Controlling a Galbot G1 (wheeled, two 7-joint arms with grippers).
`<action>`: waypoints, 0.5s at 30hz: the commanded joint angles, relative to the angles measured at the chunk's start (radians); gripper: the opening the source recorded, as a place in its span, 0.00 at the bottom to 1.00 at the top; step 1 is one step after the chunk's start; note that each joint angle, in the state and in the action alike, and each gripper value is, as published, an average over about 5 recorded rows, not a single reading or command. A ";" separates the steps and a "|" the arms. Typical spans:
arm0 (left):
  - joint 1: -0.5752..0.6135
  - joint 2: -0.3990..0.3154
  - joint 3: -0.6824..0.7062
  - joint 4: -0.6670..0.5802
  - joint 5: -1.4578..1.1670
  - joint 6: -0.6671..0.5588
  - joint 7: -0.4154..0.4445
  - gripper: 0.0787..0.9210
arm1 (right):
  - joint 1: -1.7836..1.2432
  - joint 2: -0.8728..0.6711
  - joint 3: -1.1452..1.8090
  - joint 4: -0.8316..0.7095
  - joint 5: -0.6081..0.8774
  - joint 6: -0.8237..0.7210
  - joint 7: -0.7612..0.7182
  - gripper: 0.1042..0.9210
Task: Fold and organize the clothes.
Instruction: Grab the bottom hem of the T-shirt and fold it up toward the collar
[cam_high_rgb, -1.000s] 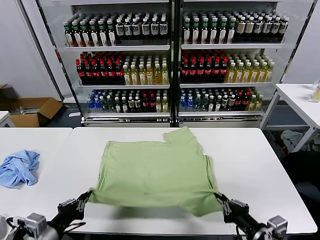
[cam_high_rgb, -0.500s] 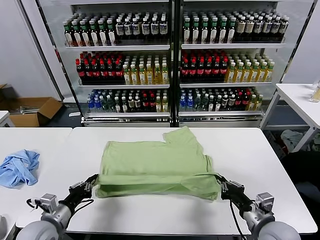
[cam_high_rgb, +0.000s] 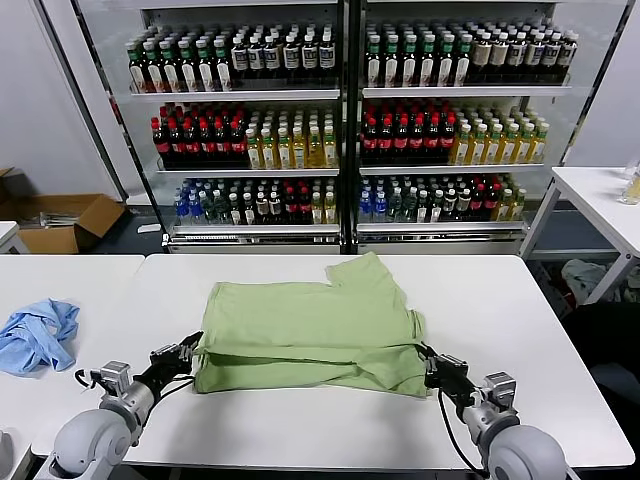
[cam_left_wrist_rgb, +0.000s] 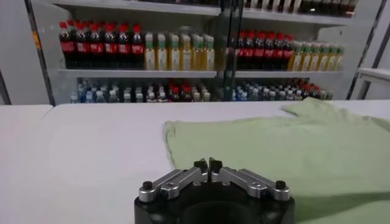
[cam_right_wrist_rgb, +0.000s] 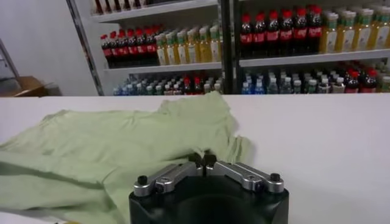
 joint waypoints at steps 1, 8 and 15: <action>-0.061 -0.005 0.032 0.087 0.068 0.000 0.010 0.01 | 0.035 0.020 -0.029 -0.033 -0.028 -0.003 0.006 0.02; 0.010 -0.001 -0.030 0.026 0.127 0.000 -0.030 0.02 | -0.025 0.013 0.039 0.016 -0.057 -0.021 0.014 0.21; 0.112 0.024 -0.088 -0.099 0.054 0.003 -0.075 0.24 | -0.142 -0.009 0.099 0.092 -0.052 -0.050 0.051 0.45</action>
